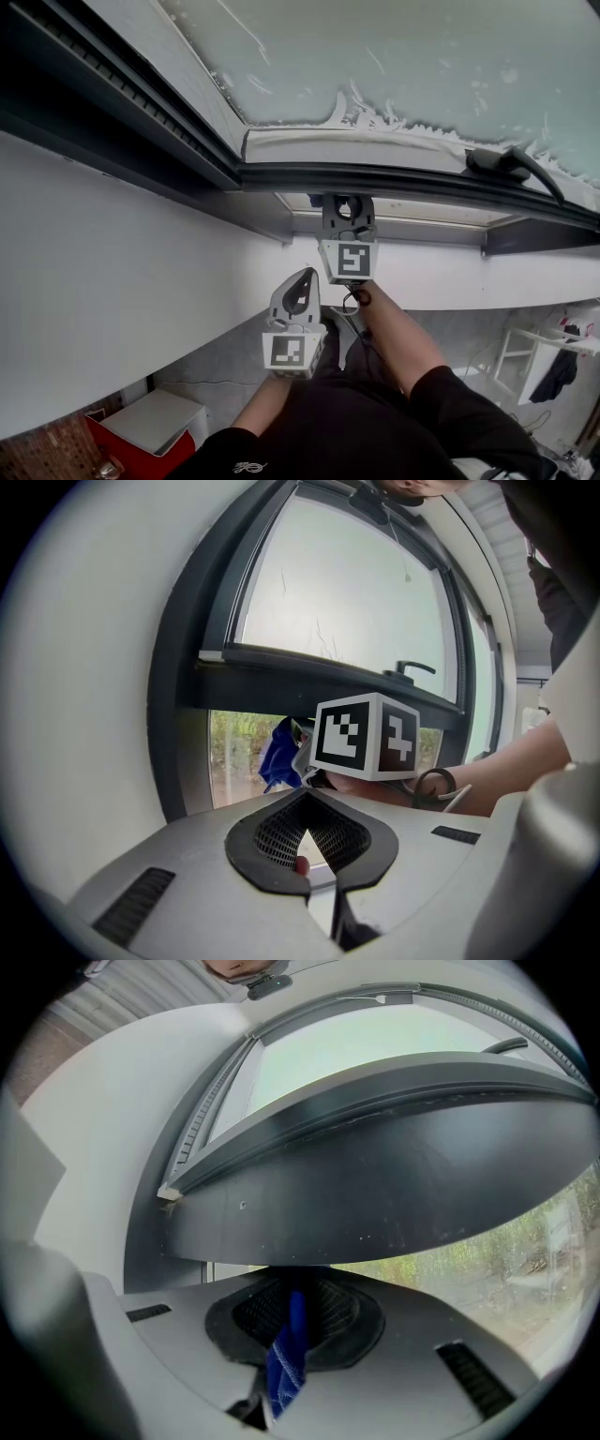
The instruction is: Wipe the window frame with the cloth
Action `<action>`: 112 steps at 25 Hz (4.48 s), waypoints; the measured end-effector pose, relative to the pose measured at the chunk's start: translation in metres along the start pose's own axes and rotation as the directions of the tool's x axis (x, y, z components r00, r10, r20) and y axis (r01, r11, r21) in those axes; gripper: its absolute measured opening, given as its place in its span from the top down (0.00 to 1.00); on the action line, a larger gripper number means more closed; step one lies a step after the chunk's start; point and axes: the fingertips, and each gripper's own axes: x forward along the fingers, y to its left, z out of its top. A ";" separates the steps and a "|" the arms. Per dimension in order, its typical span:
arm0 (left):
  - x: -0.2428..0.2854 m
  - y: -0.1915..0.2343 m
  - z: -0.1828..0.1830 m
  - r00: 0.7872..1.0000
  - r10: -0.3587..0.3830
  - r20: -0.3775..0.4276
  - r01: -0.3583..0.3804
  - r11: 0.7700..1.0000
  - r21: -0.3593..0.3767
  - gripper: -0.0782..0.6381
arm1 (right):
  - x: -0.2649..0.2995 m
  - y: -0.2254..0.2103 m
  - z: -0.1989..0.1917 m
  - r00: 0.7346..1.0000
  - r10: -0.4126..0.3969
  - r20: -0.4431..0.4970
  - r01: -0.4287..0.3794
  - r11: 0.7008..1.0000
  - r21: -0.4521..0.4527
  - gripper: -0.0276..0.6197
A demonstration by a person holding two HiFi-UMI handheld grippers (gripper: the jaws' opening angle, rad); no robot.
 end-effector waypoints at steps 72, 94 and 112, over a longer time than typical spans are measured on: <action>0.033 -0.086 0.007 0.995 -0.097 -0.014 0.098 0.994 0.039 0.89 | -0.047 -0.109 0.014 0.995 -0.103 -0.004 0.102 0.994 -0.046 0.92; 0.051 -0.133 0.008 0.988 -0.149 -0.031 0.150 0.987 0.064 0.89 | -0.072 -0.167 0.018 0.986 -0.167 0.004 0.167 0.984 -0.053 0.92; 0.070 -0.183 0.011 0.978 -0.203 -0.055 0.207 0.973 0.099 0.89 | -0.095 -0.222 0.023 0.977 -0.215 0.001 0.215 0.976 -0.047 0.92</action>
